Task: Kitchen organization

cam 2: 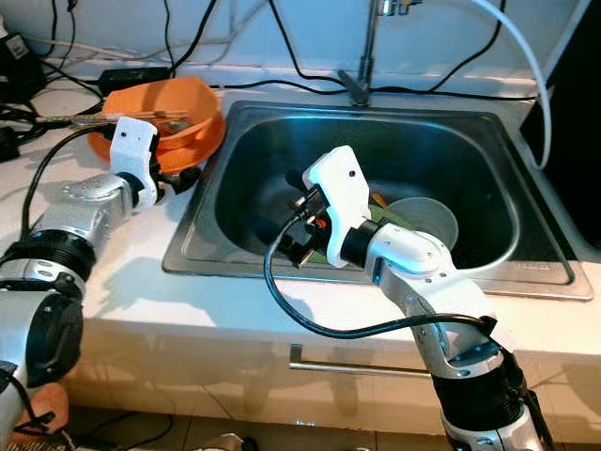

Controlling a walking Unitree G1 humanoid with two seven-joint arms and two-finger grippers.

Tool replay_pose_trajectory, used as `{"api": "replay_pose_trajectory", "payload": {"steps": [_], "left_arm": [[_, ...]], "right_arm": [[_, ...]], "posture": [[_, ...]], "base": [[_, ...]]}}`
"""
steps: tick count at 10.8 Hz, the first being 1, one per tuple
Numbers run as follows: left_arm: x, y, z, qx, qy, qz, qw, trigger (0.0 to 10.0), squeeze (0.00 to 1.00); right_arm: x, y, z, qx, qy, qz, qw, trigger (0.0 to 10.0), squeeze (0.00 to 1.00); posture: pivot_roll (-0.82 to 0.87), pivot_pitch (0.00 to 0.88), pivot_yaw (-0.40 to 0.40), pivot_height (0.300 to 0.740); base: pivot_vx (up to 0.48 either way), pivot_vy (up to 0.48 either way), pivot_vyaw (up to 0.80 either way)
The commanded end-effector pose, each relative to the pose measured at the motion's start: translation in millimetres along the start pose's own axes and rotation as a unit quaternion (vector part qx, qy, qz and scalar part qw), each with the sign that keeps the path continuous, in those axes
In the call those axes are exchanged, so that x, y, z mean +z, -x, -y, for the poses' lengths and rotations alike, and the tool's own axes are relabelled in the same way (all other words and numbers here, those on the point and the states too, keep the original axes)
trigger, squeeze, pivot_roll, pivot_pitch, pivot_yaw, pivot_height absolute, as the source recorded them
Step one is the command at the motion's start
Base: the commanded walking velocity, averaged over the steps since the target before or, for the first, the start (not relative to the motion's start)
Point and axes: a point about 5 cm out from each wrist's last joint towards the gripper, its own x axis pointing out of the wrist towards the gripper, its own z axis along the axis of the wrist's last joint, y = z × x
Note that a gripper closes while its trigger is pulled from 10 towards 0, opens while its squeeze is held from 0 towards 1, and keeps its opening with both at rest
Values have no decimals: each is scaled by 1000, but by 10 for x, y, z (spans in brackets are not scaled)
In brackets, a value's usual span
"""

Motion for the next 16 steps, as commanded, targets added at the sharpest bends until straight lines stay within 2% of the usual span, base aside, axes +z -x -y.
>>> {"api": "replay_pose_trajectory", "payload": {"steps": [1,4,8,12,14,15,16], "left_arm": [[-357,5,85,-39,5,-84,996,10000,0],[-568,58,139,-98,0,-128,987,10000,0],[-746,182,111,-130,-3,-154,979,10000,0],[-708,462,18,-148,-15,-154,977,10000,0],[-719,667,2,-156,-30,-159,974,10000,0],[-729,838,-28,-154,-31,-166,974,10000,0],[-741,944,-49,-148,-30,-171,974,10000,0]], "right_arm": [[26,20,-34,8,3,2,1000,10000,0],[24,17,-30,11,4,0,1000,10000,0],[-8,4,-39,14,0,-3,1000,10000,0],[-21,-25,-39,17,1,-3,1000,10000,0],[-31,-21,-33,15,1,-3,1000,10000,0],[-37,-18,-24,13,1,-4,1000,10000,0],[-42,-20,-21,13,0,-4,1000,10000,0]], "posture": [[-8,95,27,740],[2,97,19,740],[19,98,15,740],[41,91,16,740],[50,91,21,740],[65,95,19,740],[74,97,16,740]], "base": [[0,0,0],[0,0,0],[0,0,0],[0,0,0],[0,0,0],[0,0,0],[0,0,0]]}}
